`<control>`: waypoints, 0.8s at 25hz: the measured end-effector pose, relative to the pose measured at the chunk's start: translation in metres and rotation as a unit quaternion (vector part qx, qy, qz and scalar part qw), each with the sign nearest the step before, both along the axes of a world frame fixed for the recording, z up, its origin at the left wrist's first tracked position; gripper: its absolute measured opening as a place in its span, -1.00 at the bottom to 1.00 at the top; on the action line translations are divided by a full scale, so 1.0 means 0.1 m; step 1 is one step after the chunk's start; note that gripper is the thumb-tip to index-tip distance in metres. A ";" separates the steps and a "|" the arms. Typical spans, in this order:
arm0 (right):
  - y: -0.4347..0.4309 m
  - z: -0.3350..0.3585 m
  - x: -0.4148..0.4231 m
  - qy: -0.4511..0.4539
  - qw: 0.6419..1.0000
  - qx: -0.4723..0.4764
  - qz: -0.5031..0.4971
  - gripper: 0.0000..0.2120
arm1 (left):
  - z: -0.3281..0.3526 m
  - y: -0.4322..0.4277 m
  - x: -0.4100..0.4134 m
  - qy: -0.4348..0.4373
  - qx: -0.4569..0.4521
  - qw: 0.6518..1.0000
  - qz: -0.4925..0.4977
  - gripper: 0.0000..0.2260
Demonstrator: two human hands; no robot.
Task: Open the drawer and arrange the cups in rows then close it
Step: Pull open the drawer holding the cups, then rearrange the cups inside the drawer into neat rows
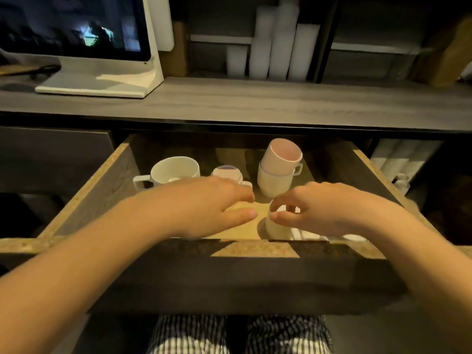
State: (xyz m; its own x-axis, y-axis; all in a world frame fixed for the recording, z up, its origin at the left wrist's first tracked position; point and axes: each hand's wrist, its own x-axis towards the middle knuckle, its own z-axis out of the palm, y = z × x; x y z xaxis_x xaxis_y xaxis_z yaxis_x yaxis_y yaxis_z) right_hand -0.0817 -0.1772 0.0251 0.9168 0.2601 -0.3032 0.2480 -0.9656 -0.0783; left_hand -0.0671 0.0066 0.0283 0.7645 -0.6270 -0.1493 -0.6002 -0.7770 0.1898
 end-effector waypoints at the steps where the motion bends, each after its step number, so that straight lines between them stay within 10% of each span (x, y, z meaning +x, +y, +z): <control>1: 0.02 0.04 0.13 -0.001 1.000 -0.015 0.012 -0.60 | 0.03 -0.05 0.14 -0.010 0.017 1.000 -0.005 -0.63; 13: -0.71 -0.27 1.54 -0.103 0.983 -0.110 -0.104 -0.46 | -0.51 -0.46 1.25 -0.141 0.010 0.990 -0.015 -0.48; 20: -0.83 -0.69 1.66 -0.075 0.946 0.281 -0.143 -0.31 | -0.81 -0.45 1.23 -0.056 0.006 0.998 0.001 -0.37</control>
State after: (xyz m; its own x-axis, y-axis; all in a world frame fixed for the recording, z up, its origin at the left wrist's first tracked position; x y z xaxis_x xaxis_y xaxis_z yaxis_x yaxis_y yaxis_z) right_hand 0.0841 -0.2601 -0.0443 0.9958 0.0759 -0.0512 0.0318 -0.8108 -0.5844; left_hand 0.0563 -0.0383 -0.0529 0.7787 -0.6235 -0.0698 -0.6150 -0.7806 0.1117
